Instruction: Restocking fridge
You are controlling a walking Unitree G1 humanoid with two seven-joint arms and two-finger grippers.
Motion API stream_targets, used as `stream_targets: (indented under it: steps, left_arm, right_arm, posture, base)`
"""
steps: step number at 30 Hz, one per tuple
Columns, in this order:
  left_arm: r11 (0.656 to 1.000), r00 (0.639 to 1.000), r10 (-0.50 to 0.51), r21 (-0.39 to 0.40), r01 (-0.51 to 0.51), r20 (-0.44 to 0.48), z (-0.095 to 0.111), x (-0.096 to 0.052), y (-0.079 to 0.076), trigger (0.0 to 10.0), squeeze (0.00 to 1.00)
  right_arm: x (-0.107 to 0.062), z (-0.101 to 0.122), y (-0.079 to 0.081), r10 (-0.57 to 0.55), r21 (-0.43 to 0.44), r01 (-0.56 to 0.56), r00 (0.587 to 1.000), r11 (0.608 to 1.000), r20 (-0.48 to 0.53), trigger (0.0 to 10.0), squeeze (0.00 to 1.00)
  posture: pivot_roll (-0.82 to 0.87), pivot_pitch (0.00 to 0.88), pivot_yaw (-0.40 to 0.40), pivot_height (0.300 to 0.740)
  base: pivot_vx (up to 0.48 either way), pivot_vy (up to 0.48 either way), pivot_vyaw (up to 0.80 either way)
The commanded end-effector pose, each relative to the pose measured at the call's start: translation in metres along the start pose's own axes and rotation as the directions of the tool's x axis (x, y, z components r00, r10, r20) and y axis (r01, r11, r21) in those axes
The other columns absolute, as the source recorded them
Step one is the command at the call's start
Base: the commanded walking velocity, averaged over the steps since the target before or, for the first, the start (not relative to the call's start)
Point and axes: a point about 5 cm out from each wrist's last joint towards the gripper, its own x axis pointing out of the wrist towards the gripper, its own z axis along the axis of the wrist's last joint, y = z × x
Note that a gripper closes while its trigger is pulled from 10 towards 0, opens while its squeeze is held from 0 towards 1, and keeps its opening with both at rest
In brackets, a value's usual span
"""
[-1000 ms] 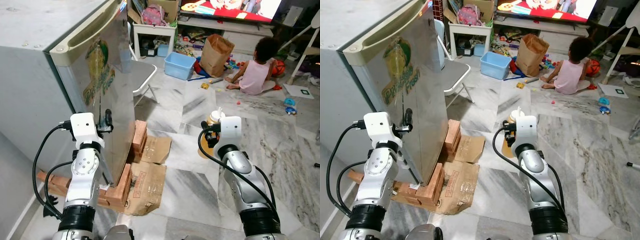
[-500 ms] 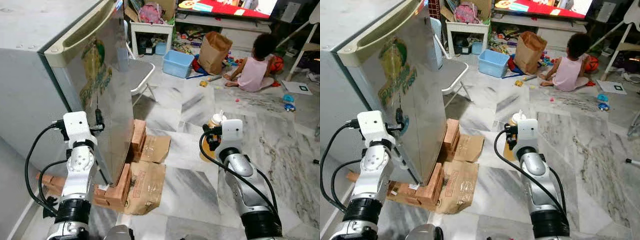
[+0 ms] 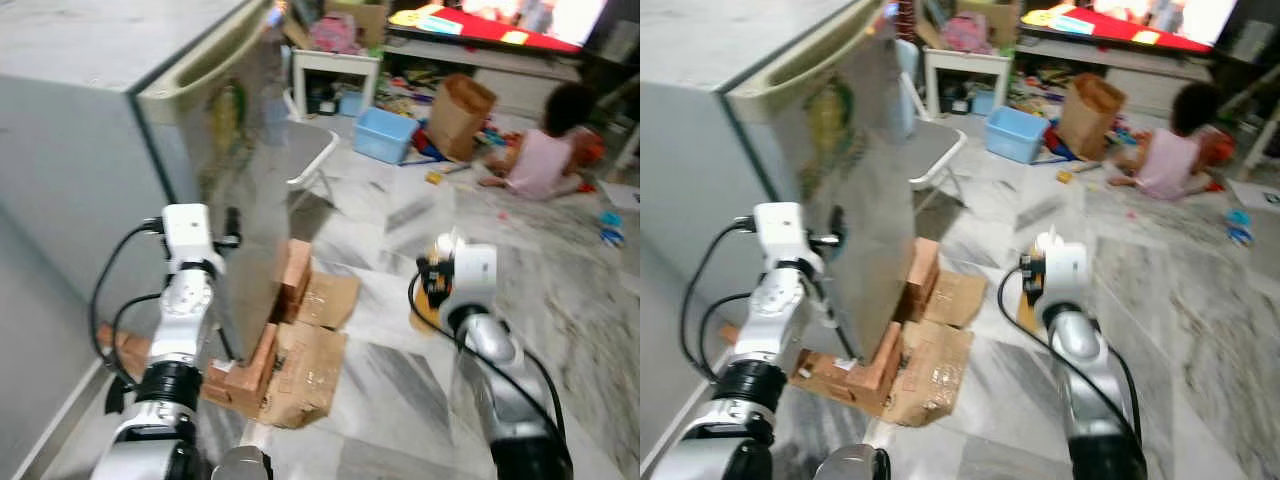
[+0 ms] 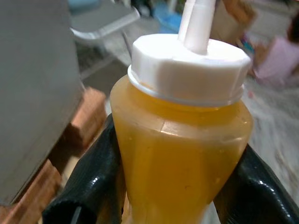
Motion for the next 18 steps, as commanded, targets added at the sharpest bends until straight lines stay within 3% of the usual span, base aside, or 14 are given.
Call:
stream_targets:
  steps: [1, 2, 3, 5, 6, 7, 8, 9, 10, 11, 13, 14, 18]
  left_arm:
    - [0.964, 0.963, -0.263, 0.056, 0.260, 0.052, 0.022, 0.007, -0.051, 10.0, 0.00]
    - [0.892, 0.889, -0.452, 0.032, 0.451, 0.071, 0.028, -0.003, -0.081, 10.0, 0.00]
    - [0.840, 0.837, -0.541, 0.014, 0.542, 0.079, 0.031, -0.010, -0.096, 10.0, 0.00]
    - [0.765, 0.762, -0.640, -0.012, 0.644, 0.099, 0.036, -0.020, -0.113, 10.0, 0.00]
    - [0.765, 0.762, -0.640, -0.012, 0.644, 0.099, 0.036, -0.020, -0.113, 10.0, 0.00]
    - [0.723, 0.739, -0.654, -0.153, 0.673, 0.161, 0.048, -0.023, -0.123, 10.0, 0.00]
    - [0.750, 0.779, -0.600, -0.212, 0.627, 0.182, 0.054, -0.016, -0.119, 10.0, 0.00]
    - [0.750, 0.779, -0.600, -0.212, 0.627, 0.182, 0.054, -0.016, -0.119, 10.0, 0.00]
    - [0.812, 0.850, -0.494, -0.252, 0.526, 0.184, 0.056, -0.004, -0.105, 10.0, 0.00]
    - [0.873, 0.898, -0.413, -0.214, 0.438, 0.151, 0.051, 0.002, -0.090, 10.0, 0.00]
    - [0.890, 0.911, -0.390, -0.197, 0.411, 0.137, 0.049, 0.003, -0.086, 10.0, 0.00]
    - [0.911, 0.926, -0.356, -0.176, 0.374, 0.124, 0.046, 0.001, -0.074, 10.0, 0.00]
    - [0.945, 0.951, -0.291, -0.125, 0.303, 0.105, 0.038, -0.006, -0.051, 10.0, 0.00]
  right_arm:
    - [-0.002, 0.000, -0.021, -0.133, 0.015, 0.133, 0.991, 0.991, -0.026, 10.0, 0.00]
    - [-0.005, -0.003, -0.034, -0.198, 0.013, 0.199, 0.979, 0.980, -0.047, 10.0, 0.00]
    - [-0.007, -0.002, -0.039, -0.213, 0.002, 0.213, 0.976, 0.977, -0.040, 10.0, 0.00]
    - [-0.008, -0.001, -0.044, -0.222, -0.003, 0.222, 0.974, 0.975, -0.033, 10.0, 0.00]
    - [-0.008, -0.001, -0.044, -0.222, -0.003, 0.222, 0.974, 0.975, -0.033, 10.0, 0.00]
    - [-0.009, -0.001, -0.044, -0.218, 0.003, 0.218, 0.975, 0.976, -0.033, 10.0, 0.00]
    - [-0.009, -0.001, -0.043, -0.215, 0.003, 0.216, 0.976, 0.976, -0.032, 10.0, 0.00]
    - [-0.009, -0.001, -0.043, -0.215, 0.003, 0.216, 0.976, 0.976, -0.032, 10.0, 0.00]
    - [-0.007, 0.000, -0.041, -0.213, 0.010, 0.214, 0.977, 0.977, -0.031, 10.0, 0.00]
    - [-0.004, 0.003, -0.037, -0.212, 0.023, 0.213, 0.977, 0.977, -0.027, 10.0, 0.00]
    - [-0.003, 0.005, -0.035, -0.211, 0.026, 0.212, 0.977, 0.977, -0.026, 10.0, 0.00]
    - [-0.001, 0.008, -0.032, -0.206, 0.027, 0.207, 0.978, 0.978, -0.021, 10.0, 0.00]
    - [0.003, 0.012, -0.029, -0.201, 0.029, 0.201, 0.979, 0.979, -0.009, 10.0, 0.00]
  posture:
    - [0.00, 0.000, -0.043, 0.740]
    - [-0.01, 0.000, -0.040, 0.740]
    - [-0.01, 0.000, -0.040, 0.740]
    - [-0.01, 0.000, -0.039, 0.740]
    - [-0.01, 0.000, -0.039, 0.740]
    - [-0.01, 0.000, -0.033, 0.740]
    - [-0.01, 0.000, -0.031, 0.740]
    - [-0.01, 0.000, -0.031, 0.740]
    - [-0.01, 0.000, -0.032, 0.740]
    - [0.00, 0.000, -0.033, 0.740]
    - [0.00, 0.000, -0.033, 0.740]
    - [0.01, 0.000, -0.034, 0.740]
    - [0.02, 0.000, -0.037, 0.740]
  base:
    - [0.000, 0.000, 0.00]
    - [0.000, 0.000, 0.00]
    - [0.000, 0.000, 0.00]
    - [0.000, 0.000, 0.00]
    - [0.000, 0.000, 0.00]
    - [0.000, 0.000, 0.00]
    - [0.000, 0.000, 0.00]
    - [0.000, 0.000, 0.00]
    - [0.000, 0.000, 0.00]
    - [0.000, 0.000, 0.00]
    - [0.000, 0.000, 0.00]
    - [0.000, 0.000, 0.00]
    - [0.000, 0.000, 0.00]
